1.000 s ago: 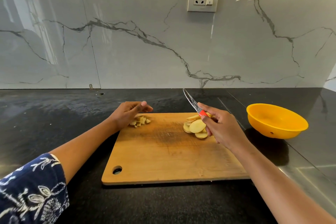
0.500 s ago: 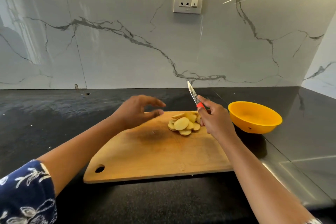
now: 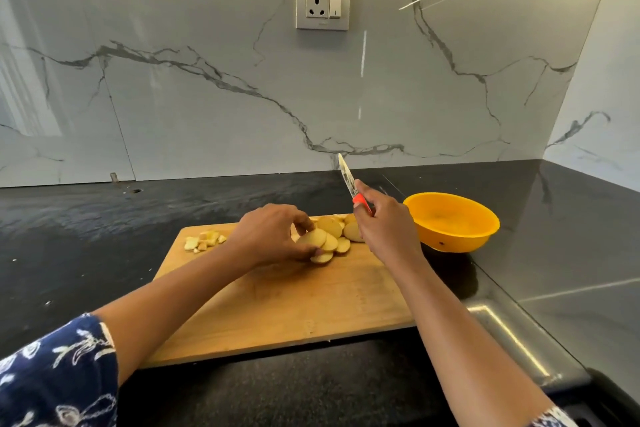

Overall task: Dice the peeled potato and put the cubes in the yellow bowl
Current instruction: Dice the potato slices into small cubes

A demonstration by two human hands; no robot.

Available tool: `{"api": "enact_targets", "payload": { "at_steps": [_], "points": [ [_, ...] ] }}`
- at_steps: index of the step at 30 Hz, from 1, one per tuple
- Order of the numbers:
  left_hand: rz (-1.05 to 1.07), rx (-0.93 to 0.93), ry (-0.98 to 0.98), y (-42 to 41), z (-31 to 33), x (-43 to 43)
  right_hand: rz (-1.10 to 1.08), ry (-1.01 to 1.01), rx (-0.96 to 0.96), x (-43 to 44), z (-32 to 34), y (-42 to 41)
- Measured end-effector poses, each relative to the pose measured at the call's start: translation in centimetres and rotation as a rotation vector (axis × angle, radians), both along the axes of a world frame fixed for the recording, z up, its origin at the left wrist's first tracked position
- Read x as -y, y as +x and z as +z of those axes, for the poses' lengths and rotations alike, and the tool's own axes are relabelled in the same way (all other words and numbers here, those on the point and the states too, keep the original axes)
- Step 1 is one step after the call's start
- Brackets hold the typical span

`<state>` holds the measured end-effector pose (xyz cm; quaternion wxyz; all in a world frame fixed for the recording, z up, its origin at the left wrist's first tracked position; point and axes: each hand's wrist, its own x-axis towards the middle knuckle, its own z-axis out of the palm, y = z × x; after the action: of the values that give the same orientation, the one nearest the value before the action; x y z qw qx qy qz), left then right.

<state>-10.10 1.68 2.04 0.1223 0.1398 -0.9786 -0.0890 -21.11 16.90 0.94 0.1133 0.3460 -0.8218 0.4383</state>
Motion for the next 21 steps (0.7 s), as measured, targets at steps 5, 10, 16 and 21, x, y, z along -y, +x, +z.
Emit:
{"api": "enact_targets", "payload": {
  "at_steps": [5, 10, 16, 21],
  "points": [
    [-0.067, -0.094, 0.034, 1.4, 0.8, 0.2, 0.032, 0.020, 0.012, 0.0, 0.1, 0.5],
    [-0.115, -0.132, 0.121, 5.6, 2.0, 2.3, 0.052, 0.064, 0.034, 0.1, 0.4, 1.3],
    [-0.153, 0.037, 0.290, 9.2, -0.1, 5.1, 0.130, 0.124, 0.038, 0.4, 0.5, 3.1],
    [-0.160, -0.017, 0.586, 9.6, -0.3, 6.0, 0.144, 0.157, 0.039, 0.3, 0.5, 3.7]
  ]
}}
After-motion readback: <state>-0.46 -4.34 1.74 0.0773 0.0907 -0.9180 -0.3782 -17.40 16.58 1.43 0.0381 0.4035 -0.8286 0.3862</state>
